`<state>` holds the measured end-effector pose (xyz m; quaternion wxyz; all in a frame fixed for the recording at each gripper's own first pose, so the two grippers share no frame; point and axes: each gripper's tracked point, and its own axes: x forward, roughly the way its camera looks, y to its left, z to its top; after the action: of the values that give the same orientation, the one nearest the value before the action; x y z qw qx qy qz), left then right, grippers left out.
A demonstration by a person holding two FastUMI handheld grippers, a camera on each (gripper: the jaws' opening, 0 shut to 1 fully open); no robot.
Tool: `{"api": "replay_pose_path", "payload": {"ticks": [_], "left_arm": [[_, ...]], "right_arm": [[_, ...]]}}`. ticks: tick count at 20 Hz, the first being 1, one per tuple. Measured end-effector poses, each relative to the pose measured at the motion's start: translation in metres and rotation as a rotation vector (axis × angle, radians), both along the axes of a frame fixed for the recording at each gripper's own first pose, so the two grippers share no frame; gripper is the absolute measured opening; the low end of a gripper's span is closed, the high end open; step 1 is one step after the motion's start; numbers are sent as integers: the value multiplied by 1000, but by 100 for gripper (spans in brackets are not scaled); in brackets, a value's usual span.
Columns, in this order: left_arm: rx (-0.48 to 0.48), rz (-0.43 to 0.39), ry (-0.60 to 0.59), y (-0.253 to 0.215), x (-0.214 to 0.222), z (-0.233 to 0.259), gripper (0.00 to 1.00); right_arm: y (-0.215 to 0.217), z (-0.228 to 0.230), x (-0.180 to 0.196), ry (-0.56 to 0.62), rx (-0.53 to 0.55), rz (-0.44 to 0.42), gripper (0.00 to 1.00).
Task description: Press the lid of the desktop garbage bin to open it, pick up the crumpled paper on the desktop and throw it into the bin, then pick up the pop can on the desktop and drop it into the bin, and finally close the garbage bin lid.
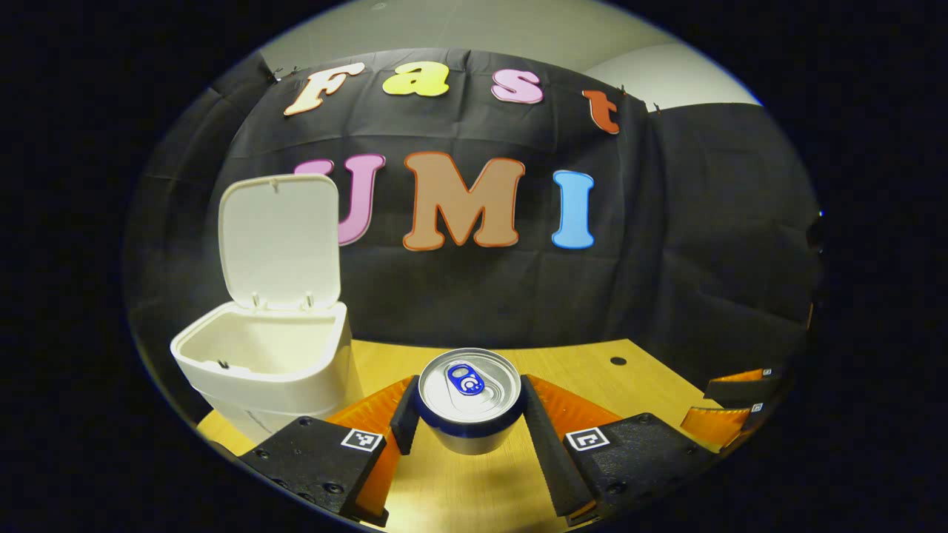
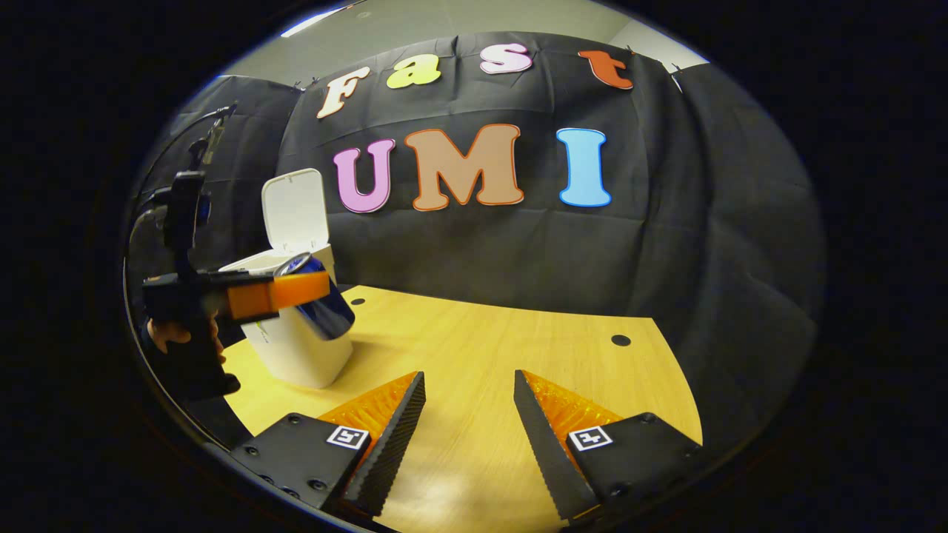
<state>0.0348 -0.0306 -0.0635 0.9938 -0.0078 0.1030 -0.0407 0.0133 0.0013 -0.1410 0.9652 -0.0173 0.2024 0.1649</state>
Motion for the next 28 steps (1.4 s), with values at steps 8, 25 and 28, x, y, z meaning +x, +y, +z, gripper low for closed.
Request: {"api": "replay_pose_path", "payload": {"ticks": [8, 25, 28], "left_arm": [[-40, 119, -96, 71, 9, 53, 74], [-83, 319, -41, 177, 22, 20, 74], [-67, 349, 7, 186, 19, -5, 74]], "right_arm": [[43, 17, -2, -28, 28, 100, 83], [60, 4, -8, 11, 9, 90, 83], [62, 2, -9, 20, -2, 89, 83]]}}
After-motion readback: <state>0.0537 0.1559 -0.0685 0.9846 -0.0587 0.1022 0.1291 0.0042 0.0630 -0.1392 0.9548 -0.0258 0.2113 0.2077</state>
